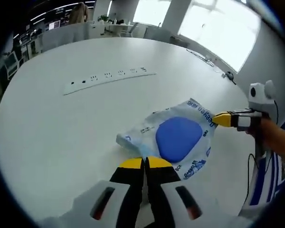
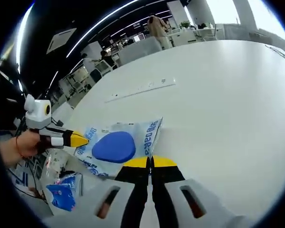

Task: Arrange the tabletop items into an orderly group along one side of the table until the central work area is clear of visible clutter.

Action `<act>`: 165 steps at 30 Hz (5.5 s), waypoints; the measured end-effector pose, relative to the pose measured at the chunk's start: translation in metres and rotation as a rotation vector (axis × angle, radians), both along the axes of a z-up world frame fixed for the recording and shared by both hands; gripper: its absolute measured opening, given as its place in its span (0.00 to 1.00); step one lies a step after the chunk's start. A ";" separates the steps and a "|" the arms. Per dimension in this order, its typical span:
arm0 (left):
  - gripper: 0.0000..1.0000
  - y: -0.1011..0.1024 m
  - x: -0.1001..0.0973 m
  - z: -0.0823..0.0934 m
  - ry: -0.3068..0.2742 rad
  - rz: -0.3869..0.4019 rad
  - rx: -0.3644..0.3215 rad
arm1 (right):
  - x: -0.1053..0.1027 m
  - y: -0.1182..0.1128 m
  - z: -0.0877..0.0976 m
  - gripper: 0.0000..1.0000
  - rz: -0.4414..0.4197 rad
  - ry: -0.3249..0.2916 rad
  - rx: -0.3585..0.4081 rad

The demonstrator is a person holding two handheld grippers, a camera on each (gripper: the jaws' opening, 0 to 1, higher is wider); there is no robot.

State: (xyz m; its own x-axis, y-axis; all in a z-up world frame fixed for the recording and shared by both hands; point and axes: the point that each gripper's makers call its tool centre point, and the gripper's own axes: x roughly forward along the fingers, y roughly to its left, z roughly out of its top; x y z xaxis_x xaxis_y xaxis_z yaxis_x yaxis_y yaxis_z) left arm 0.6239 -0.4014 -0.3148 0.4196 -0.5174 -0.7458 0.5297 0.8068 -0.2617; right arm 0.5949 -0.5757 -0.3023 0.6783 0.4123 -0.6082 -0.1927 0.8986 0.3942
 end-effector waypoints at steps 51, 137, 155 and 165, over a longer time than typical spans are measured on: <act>0.29 0.011 0.001 0.005 -0.060 -0.017 0.031 | -0.005 -0.006 0.001 0.17 -0.054 -0.009 0.035; 0.62 0.109 -0.155 0.125 -0.260 0.338 -0.078 | -0.107 0.117 0.085 0.33 0.285 -0.129 0.081; 0.53 0.094 -0.196 0.081 -0.186 0.319 -0.033 | -0.130 0.136 0.054 0.29 0.360 -0.064 0.059; 0.47 0.085 -0.203 0.049 -0.130 0.322 -0.010 | -0.126 0.133 0.023 0.26 0.377 -0.016 0.029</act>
State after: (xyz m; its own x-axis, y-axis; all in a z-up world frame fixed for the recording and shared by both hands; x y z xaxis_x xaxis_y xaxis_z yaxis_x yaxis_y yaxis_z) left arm 0.4209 -0.3164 -0.2657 0.6534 -0.3501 -0.6712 0.2778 0.9357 -0.2176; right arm 0.4685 -0.4423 -0.2789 0.4846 0.6520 -0.5831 -0.5142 0.7517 0.4130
